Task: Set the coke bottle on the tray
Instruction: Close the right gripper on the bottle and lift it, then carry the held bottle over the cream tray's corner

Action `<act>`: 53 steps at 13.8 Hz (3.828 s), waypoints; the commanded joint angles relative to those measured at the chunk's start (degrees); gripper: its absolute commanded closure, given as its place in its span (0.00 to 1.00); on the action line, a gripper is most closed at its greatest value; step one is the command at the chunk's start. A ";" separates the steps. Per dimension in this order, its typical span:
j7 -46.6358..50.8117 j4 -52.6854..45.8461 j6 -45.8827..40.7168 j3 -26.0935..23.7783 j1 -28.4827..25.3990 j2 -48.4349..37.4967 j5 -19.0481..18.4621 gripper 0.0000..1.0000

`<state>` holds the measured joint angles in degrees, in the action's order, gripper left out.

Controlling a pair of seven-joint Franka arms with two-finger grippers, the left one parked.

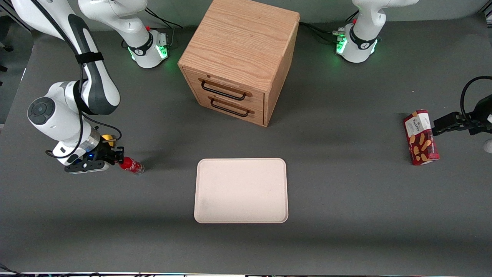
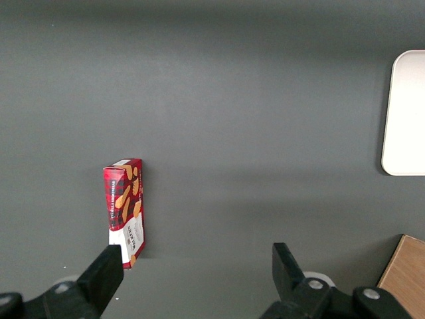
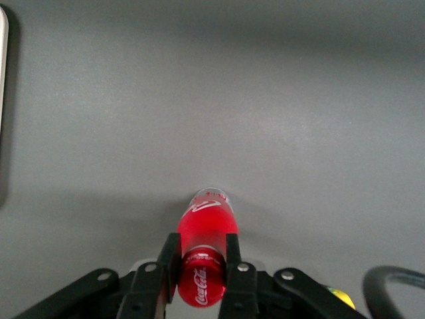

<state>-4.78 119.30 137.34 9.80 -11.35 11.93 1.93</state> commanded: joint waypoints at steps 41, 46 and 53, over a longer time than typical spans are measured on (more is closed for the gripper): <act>41.69 -76.07 -38.65 -8.49 -15.19 36.49 -3.95 1.00; 40.90 -67.81 -29.18 -7.79 -14.66 38.16 -4.39 1.00; 41.08 -63.57 -25.81 -7.43 -14.58 38.25 -3.95 1.00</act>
<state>37.24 53.92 110.60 2.13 -25.85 51.67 -1.69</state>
